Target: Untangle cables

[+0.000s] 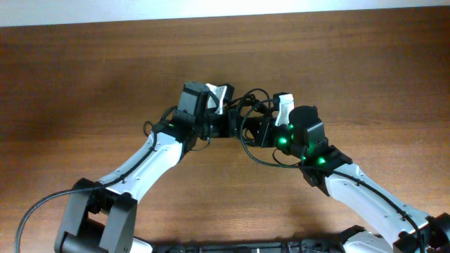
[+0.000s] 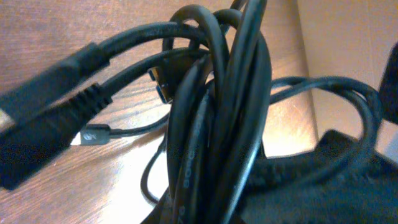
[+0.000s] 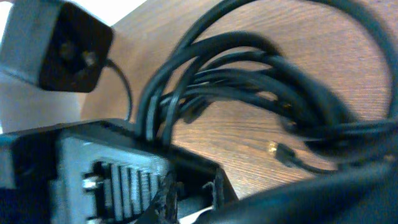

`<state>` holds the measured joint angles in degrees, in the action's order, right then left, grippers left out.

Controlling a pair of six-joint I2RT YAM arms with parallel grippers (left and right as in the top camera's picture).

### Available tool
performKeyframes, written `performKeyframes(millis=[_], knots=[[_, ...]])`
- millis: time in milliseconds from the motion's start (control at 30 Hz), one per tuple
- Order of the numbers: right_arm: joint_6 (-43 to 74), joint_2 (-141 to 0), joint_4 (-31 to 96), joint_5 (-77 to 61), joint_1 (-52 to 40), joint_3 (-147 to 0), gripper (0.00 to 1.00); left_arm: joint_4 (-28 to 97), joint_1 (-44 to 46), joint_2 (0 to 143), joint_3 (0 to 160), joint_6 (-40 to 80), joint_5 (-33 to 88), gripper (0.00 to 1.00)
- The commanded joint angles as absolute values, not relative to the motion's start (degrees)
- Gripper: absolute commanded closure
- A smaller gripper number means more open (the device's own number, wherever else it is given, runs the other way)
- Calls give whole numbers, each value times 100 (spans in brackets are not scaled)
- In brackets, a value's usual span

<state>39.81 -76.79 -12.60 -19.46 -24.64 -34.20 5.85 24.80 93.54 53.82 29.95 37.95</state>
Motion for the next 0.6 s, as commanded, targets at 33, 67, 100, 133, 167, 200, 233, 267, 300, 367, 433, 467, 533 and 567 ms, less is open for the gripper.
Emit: performKeyframes(millis=[33,67,100,133,167,200,233,267,300,367,433,467,533,567], knots=[[3927,-7784,-1083,-1179,-2429,-3409,96,655,2158,9192,5459,2731,4727,100],[3927,-7784,-1068,-1170,-2429,-3409,96,674,2152,9192,5459,2731,4731,100],[3927,-7784,-1066,-1170,-2429,-3409,96,674,2152,9192,5459,2731,4766,100],[3924,-7784,-1063,-1170,-2429,-3409,96,626,2152,9192,5459,2731,4928,100],[3924,-7793,-1050,-1170,-2429,-3409,96,550,2154,9192,5459,2729,5113,100],[3927,-7808,-1037,-1173,-2432,-3409,96,399,2165,9192,5459,2727,5408,100],[3924,-7837,-1007,-1173,-2432,-3409,96,268,2171,9192,5459,2700,5653,100],[3924,-7911,-972,-1173,-2432,-3409,96,54,2176,9192,5459,2622,6012,100],[3924,-7988,-961,-1173,-2432,-3409,96,-134,2180,9192,5459,2552,6375,100],[3944,-8119,-967,-1173,-2432,-3409,96,-364,2224,9192,5459,2329,6934,100],[3944,-8136,-1050,-1181,-2432,-3411,96,-338,2276,9192,5459,2228,7142,100],[3944,-8136,-1140,-1219,-2429,-3411,96,-329,2307,9192,5457,2215,7188,100],[3946,-8136,-1304,-1245,-2432,-3411,95,-342,2392,9192,5457,2215,7175,100],[3946,-8136,-1332,-1286,-2429,-3411,87,-342,2421,9192,5457,2220,7133,100]])
